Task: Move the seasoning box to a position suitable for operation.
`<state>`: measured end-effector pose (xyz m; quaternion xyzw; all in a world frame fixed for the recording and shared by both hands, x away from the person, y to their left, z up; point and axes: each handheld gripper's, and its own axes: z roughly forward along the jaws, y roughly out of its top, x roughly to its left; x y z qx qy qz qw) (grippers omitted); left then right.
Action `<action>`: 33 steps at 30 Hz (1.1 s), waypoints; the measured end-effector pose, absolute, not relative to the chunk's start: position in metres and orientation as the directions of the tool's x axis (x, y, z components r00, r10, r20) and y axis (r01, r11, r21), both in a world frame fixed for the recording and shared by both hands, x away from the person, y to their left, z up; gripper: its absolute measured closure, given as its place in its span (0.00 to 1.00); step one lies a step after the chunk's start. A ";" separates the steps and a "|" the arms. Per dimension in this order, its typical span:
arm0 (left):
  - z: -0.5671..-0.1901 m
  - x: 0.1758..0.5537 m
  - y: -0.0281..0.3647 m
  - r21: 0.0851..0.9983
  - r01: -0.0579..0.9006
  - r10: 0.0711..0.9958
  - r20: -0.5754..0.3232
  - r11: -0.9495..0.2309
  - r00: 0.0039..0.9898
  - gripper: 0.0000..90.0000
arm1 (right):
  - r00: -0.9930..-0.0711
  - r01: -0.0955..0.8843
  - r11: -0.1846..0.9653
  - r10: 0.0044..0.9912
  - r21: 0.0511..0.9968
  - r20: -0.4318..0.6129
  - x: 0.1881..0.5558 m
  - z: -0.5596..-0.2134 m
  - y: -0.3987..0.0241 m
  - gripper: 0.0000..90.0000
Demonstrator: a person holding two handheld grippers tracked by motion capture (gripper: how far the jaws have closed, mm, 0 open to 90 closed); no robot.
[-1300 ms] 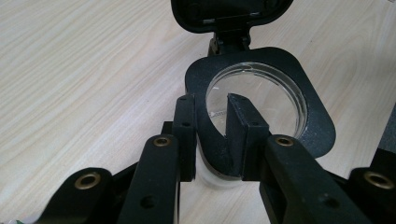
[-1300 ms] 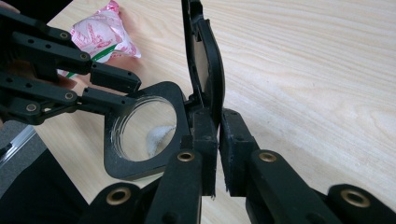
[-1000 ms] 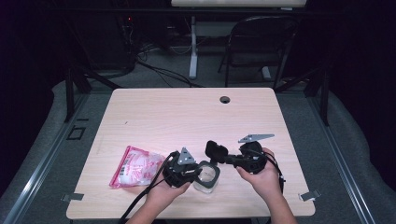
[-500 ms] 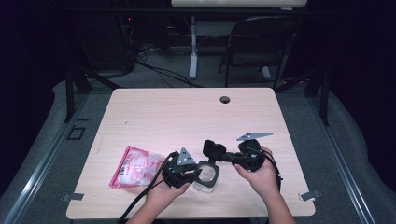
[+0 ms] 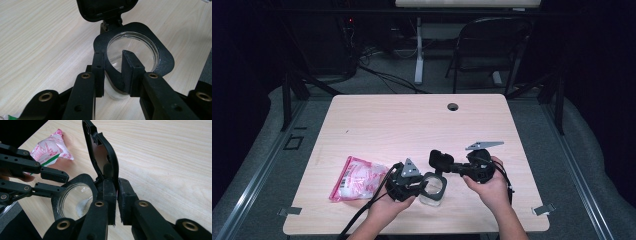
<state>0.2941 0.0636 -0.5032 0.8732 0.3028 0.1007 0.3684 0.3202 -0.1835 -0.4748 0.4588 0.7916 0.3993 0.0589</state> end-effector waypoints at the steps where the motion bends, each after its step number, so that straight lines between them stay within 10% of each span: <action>1: -0.503 0.294 0.064 0.704 0.455 0.604 -0.048 -0.545 0.796 0.81 | -0.573 0.677 0.259 0.773 0.689 0.273 0.320 -0.475 -0.183 0.95; 33: -0.504 0.294 0.065 0.711 0.465 0.609 -0.065 -0.528 0.791 0.79 | -0.561 0.669 0.243 0.785 0.702 0.263 0.324 -0.477 -0.177 0.93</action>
